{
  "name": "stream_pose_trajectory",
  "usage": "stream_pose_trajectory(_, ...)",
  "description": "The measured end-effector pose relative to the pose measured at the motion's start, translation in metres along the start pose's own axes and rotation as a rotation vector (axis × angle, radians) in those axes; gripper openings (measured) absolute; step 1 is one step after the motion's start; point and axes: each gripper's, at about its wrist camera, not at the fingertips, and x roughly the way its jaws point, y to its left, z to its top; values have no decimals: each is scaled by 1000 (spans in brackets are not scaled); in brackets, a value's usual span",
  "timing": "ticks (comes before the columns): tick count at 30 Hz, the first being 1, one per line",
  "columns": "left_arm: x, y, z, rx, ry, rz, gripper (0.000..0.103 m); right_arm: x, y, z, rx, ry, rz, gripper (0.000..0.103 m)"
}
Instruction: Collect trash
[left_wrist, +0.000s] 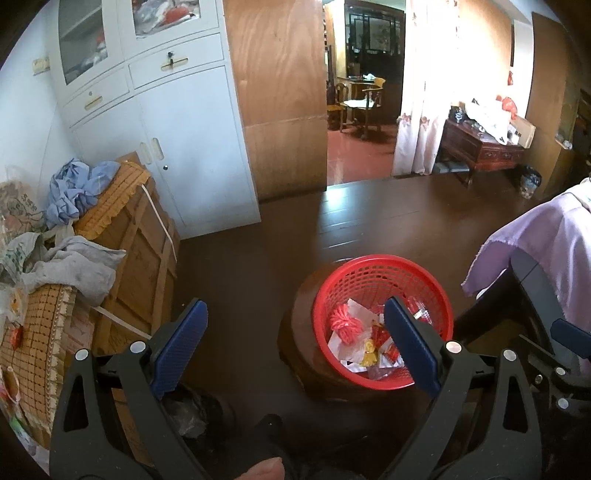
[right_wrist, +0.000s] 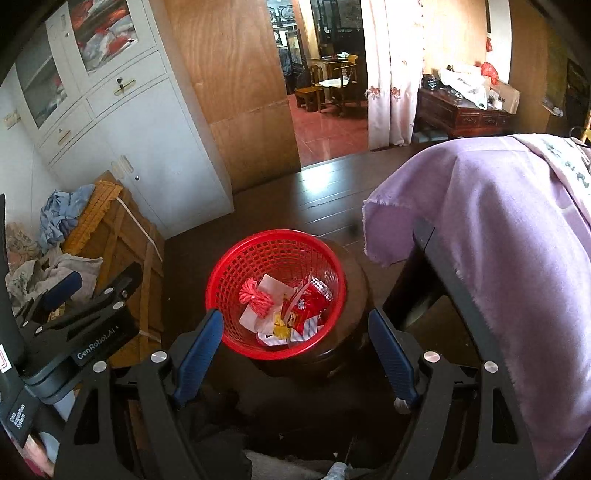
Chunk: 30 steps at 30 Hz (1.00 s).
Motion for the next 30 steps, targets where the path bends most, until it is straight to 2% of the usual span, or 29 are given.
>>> stream_pose_trajectory(12,-12,-4,3,-5,-10,-34,93,-10,-4,-8,-1,-4,-4,80)
stream_pose_trajectory(30,-11,-4,2,2,4,-40,93,-2,-2,-12,-10,34,10,80)
